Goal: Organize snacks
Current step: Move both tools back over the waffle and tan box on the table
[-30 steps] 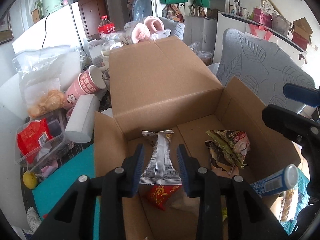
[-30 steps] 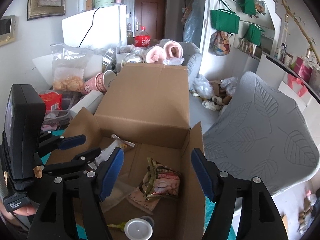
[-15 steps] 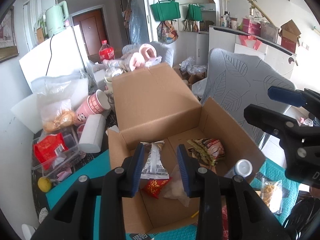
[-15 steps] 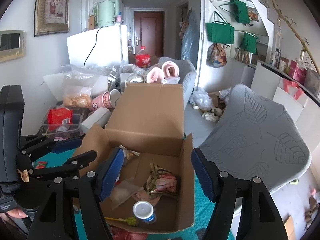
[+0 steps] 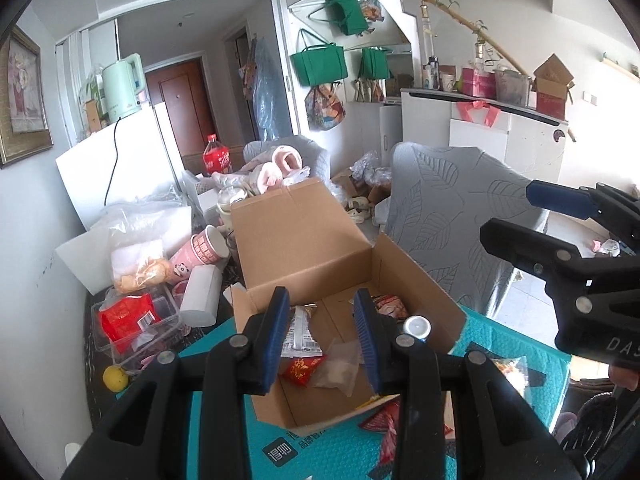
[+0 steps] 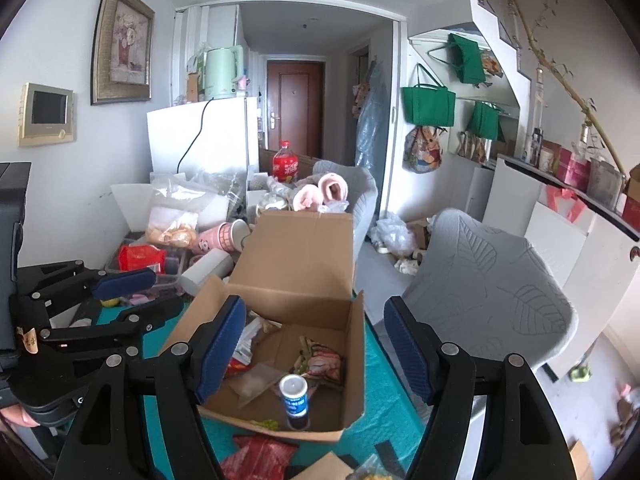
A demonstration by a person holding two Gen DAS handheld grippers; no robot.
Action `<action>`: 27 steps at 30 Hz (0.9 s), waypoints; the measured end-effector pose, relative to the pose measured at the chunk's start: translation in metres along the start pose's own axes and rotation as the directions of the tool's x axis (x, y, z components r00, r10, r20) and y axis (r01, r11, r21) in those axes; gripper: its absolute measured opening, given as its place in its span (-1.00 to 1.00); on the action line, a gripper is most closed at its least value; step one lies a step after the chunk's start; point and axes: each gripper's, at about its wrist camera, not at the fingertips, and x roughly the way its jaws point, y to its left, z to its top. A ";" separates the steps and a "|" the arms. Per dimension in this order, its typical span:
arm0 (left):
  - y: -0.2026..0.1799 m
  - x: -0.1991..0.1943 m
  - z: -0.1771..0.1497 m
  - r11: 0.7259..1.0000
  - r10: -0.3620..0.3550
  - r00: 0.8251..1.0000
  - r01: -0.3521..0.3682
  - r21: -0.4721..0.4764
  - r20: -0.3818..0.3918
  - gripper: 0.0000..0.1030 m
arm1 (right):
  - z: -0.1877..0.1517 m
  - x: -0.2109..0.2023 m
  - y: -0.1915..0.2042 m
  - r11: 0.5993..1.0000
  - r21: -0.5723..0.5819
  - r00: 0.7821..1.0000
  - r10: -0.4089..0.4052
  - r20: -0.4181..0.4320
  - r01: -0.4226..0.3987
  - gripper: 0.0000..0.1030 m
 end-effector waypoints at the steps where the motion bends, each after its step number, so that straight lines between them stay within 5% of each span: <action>1: -0.002 -0.006 -0.001 1.000 -0.001 1.000 0.001 0.006 0.008 -0.36 | -0.002 -0.007 0.001 1.000 -0.003 1.000 -0.002 0.009 0.002 0.40; 9: -0.018 -0.046 -0.018 0.999 -0.022 0.999 0.020 0.033 0.048 -0.36 | -0.024 -0.056 0.005 1.000 0.008 0.998 -0.017 0.058 0.017 0.40; 27: -0.044 -0.072 -0.075 0.994 -0.101 0.995 0.101 0.049 0.004 -0.36 | -0.088 -0.104 0.017 0.998 0.066 0.999 -0.011 0.040 0.008 0.45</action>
